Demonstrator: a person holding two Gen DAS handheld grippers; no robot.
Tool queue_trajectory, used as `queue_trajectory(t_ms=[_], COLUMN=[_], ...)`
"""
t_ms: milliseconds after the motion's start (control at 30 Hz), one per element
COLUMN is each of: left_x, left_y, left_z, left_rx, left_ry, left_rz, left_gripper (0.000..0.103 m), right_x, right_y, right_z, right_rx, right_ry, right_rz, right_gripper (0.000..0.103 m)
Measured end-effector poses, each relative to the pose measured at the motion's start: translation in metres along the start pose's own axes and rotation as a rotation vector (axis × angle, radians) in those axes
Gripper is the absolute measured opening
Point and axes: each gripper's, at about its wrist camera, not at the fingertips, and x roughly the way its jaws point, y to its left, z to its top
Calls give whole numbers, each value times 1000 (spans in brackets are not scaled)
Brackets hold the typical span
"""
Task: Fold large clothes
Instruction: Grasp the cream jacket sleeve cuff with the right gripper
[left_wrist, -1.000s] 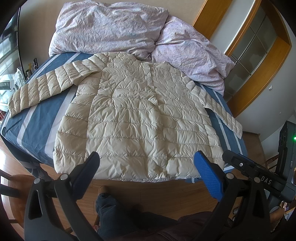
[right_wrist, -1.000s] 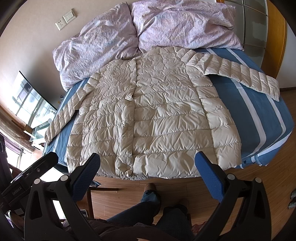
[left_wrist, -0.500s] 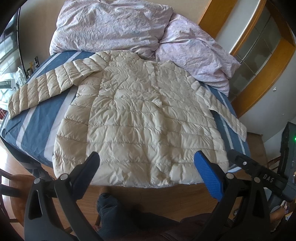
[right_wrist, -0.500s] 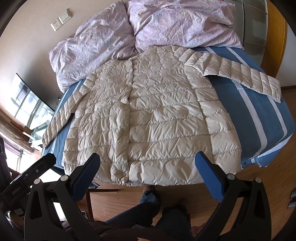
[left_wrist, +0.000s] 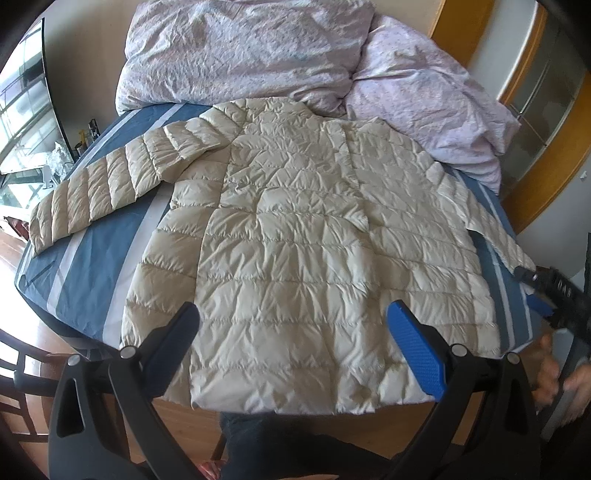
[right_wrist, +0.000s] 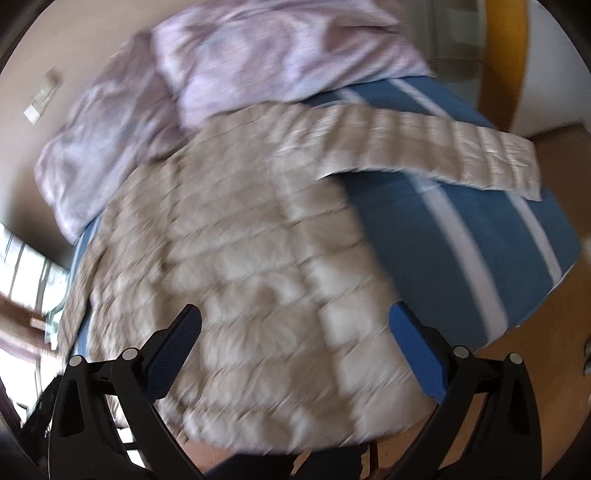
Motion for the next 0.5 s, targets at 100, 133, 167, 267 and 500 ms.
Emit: queue_trajectory(t_ms=[100,133,167,267,500], left_x=[11,14,18,25,34], left_y=[-1,-1,-2,-4,-2], left_z=[9,11,14,20,30], left_rx=[2,1,1,3,8], left_ry=[11,14,18,24,40], left_rz=[19,23,30,40,48], left_gripper=[101,101,101,101,101], right_x=[16,19,26,39,42], right_y=[-46,-56,-78,-124,-242], right_z=[30,36,48,70,101], right_rx=[89,105,145,233,510], right_ry=[-13,-14,-13,-6,-29], right_rz=[-83,-102,-145,-215,-382], right_gripper=[97,96,91,79,73])
